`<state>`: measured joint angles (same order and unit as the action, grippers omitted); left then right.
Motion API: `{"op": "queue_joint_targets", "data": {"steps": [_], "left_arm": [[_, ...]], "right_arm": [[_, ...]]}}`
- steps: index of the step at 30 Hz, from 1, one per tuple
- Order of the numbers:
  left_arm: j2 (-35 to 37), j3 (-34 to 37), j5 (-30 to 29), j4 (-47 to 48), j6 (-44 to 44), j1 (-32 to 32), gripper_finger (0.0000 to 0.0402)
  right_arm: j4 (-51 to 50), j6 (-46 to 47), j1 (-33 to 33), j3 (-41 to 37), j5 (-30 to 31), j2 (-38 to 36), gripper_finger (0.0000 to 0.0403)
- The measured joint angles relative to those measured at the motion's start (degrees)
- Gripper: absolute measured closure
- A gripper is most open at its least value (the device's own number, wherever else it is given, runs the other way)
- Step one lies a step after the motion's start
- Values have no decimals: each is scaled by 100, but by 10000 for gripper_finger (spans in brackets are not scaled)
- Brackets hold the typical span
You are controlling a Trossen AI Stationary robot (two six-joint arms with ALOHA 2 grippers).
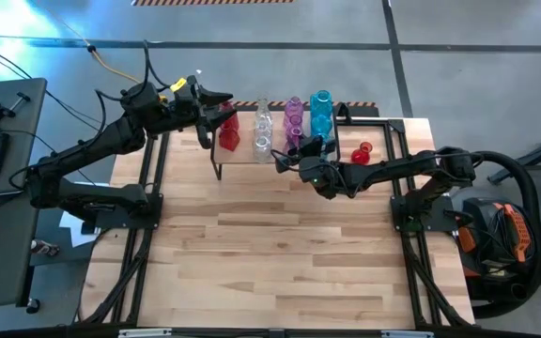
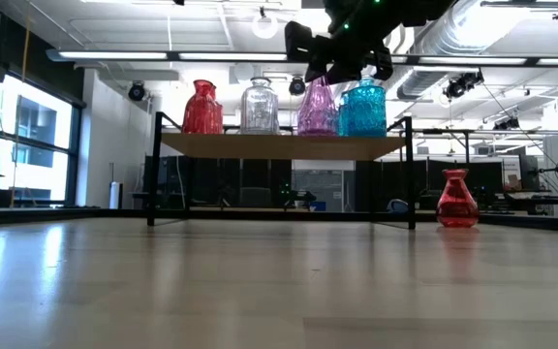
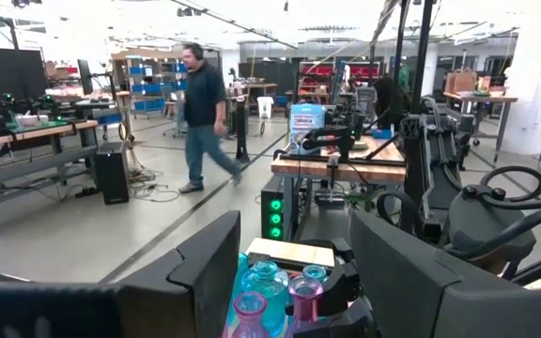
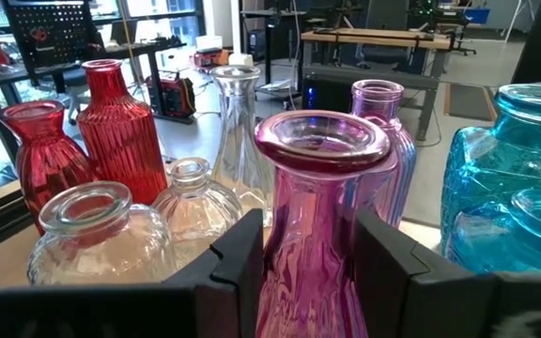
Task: Sort vases onto shelf
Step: Put the violet vase on the shelf aligned with the other violet vases
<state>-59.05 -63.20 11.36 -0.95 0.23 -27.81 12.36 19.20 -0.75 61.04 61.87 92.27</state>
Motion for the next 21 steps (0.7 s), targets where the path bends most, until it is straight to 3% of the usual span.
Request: {"op": "queue_joint_targets", "data": {"steps": [12, 21], "left_arm": [[-2, 0, 0, 0, -2, 0, 207], [-2, 0, 2, 0, -2, 0, 207]], "right_arm": [[-6, 36, -2, 0, -7, 0, 292], [-27, 49, -2, 0, 55, 0, 243]]}}
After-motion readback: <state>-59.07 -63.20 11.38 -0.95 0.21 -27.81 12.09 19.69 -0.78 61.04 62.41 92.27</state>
